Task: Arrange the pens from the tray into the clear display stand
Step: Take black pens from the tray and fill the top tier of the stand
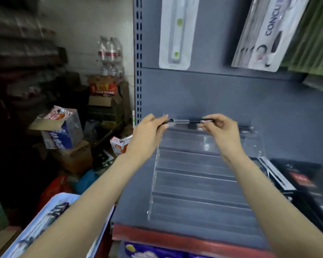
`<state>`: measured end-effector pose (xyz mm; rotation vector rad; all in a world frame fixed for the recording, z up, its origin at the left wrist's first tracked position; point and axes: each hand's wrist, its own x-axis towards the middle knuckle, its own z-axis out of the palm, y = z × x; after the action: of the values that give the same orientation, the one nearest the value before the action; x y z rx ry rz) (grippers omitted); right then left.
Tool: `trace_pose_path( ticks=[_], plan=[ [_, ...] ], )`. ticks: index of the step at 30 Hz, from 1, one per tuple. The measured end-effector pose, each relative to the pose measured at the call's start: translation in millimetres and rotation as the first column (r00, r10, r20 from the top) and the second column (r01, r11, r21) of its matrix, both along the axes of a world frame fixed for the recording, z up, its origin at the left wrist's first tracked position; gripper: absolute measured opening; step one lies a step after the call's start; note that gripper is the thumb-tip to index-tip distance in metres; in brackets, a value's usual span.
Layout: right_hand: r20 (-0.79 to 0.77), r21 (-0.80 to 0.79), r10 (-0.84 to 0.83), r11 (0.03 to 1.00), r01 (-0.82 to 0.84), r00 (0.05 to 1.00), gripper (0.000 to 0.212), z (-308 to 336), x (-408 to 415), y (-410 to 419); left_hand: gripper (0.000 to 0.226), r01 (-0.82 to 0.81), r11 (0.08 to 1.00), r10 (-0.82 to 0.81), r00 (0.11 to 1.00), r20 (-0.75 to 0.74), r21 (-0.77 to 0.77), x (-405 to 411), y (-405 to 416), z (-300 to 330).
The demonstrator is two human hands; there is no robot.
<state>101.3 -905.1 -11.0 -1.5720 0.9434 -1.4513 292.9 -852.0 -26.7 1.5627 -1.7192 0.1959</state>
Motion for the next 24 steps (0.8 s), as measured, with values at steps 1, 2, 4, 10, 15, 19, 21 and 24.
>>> trace_pose_path(
  ticks=[1,2,4,10,15,19,21,24],
  plan=[
    [-0.008,0.000,-0.012,1.000,0.012,1.000,0.013,3.1,-6.4,-11.8,0.040,0.023,0.999,-0.024,1.000,0.019,0.040,-1.6,-5.3,2.7],
    [-0.030,-0.005,-0.029,1.000,0.029,0.999,0.013,5.6,-11.2,-22.8,0.043,0.042,0.996,-0.045,0.998,0.037,0.078,-2.6,-10.0,5.3],
    [-0.100,-0.022,-0.063,0.998,0.061,0.993,0.012,9.1,-16.4,-42.7,0.049,0.064,0.991,-0.071,0.996,0.061,0.121,-3.7,-18.8,10.8],
    [-0.289,-0.036,-0.085,0.996,0.077,0.954,0.016,9.6,-19.3,-78.9,0.038,0.072,0.996,-0.067,0.993,-0.101,0.050,-6.2,-39.7,28.2],
    [-0.462,-0.127,-0.140,0.988,0.091,0.876,0.009,6.6,-16.4,-95.1,0.024,0.046,0.997,-0.036,0.986,-0.164,0.058,-6.7,-50.9,31.1],
    [-0.629,-0.207,-0.189,0.976,0.072,0.754,0.007,6.5,-10.8,-102.5,0.018,0.039,0.998,-0.034,0.994,-0.105,0.039,-4.6,-55.5,29.8],
    [-0.675,-0.231,-0.223,0.969,0.086,0.704,0.009,6.7,-7.9,-104.6,0.018,0.034,0.999,-0.031,0.996,-0.082,0.037,-3.5,-57.2,28.6],
    [-0.708,-0.207,-0.197,0.976,0.067,0.678,0.010,8.1,-4.6,-109.4,0.020,0.038,0.998,-0.034,0.996,-0.077,0.049,-4.5,-60.5,29.2]
  ],
)
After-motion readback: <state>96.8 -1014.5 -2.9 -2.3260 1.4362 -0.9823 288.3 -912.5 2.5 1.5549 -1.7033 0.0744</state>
